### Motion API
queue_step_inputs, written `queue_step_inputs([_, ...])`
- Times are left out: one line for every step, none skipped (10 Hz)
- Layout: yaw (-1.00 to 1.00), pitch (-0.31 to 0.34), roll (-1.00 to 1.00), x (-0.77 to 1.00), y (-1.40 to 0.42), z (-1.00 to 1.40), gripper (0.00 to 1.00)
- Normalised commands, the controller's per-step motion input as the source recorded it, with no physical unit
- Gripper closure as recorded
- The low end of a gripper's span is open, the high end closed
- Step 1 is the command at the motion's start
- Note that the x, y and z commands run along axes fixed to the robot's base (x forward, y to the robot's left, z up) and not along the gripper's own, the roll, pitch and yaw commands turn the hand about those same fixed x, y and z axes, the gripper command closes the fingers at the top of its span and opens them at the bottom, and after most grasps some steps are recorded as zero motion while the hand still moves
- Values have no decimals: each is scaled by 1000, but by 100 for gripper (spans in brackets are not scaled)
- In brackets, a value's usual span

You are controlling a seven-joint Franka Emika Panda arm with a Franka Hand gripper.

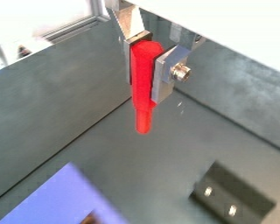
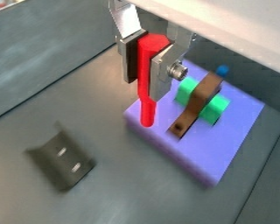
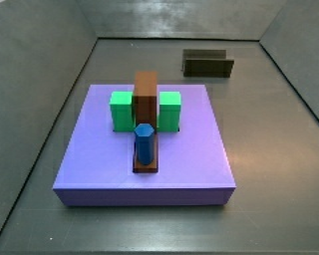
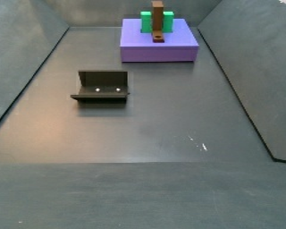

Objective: Pick up the red object. Move up. Move to above the board. Insert the red object.
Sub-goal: Move to above the board, then insert the red object.

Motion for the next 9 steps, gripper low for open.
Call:
queue_step_inputs([16,67,0,15,-1400,209,100])
queue_step_inputs([15,80,6,28,-1400,213,100])
queue_step_inputs([10,104,-7,56,-1400,212,100])
queue_step_inputs([9,141,10,80,-959,156,100])
queue_step_inputs([8,159,10,88,-592,110,100])
queue_step_inputs([8,146,13,86,-356,69,100])
queue_step_inputs([7,127,20,64,-223,49,100])
queue_step_inputs([-197,-43,-109,0,574,-211,100])
queue_step_inputs([-223,-99,-137,0,686,-417,100])
